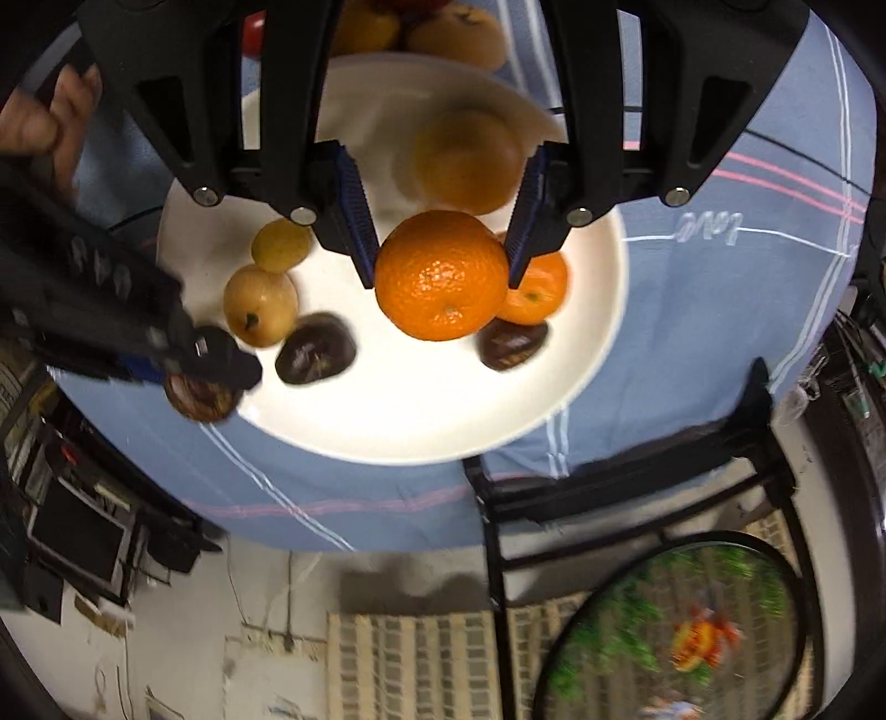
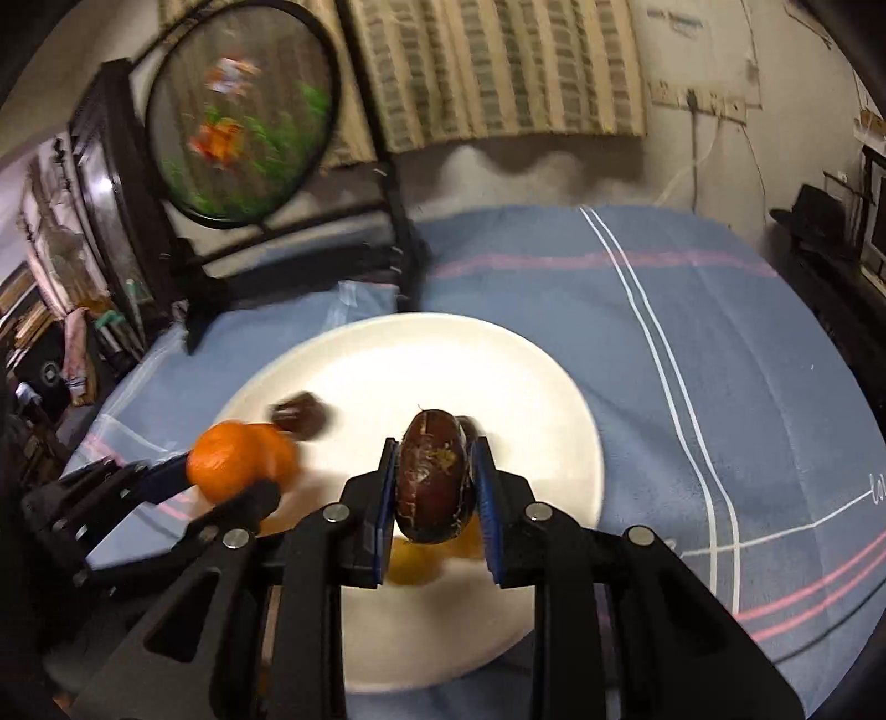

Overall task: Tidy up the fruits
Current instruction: 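Lower the orange and mangosteen onto the plate and open both tools, then grasp a red tomato with the left tool while the right tool grasps a dark fruit, then place the tomato and dark fruit on the plate and open both tools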

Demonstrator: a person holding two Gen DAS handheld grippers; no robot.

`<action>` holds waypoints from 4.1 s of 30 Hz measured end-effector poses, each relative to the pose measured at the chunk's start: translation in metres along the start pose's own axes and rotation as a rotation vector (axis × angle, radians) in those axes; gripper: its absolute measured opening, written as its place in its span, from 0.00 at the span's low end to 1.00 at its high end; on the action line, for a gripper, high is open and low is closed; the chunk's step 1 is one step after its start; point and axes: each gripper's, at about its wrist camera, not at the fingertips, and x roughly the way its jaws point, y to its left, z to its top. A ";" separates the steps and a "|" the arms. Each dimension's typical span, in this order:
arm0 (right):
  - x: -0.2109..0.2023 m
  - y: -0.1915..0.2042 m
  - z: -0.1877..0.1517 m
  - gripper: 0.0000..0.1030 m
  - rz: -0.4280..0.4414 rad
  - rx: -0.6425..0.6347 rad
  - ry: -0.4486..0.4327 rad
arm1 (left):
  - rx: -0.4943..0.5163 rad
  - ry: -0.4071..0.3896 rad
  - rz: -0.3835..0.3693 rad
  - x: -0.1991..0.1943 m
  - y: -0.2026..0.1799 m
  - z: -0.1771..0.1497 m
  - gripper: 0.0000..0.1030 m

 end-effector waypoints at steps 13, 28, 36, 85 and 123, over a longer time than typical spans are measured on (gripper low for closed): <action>-0.003 0.002 0.009 0.68 -0.083 -0.054 -0.046 | -0.039 -0.040 0.030 -0.016 0.016 0.005 0.84; -0.136 0.050 -0.087 0.99 0.040 -0.115 -0.246 | -0.191 -0.008 0.062 -0.091 0.079 -0.094 0.94; -0.134 0.046 -0.094 0.99 -0.017 -0.123 -0.237 | -0.133 -0.083 0.024 -0.104 0.054 -0.102 0.94; -0.084 0.022 -0.134 0.46 0.153 0.037 0.170 | -0.109 -0.069 -0.103 -0.097 0.055 -0.093 0.31; -0.104 0.015 -0.120 0.30 0.030 -0.031 0.022 | -0.083 -0.073 -0.090 -0.100 0.045 -0.085 0.31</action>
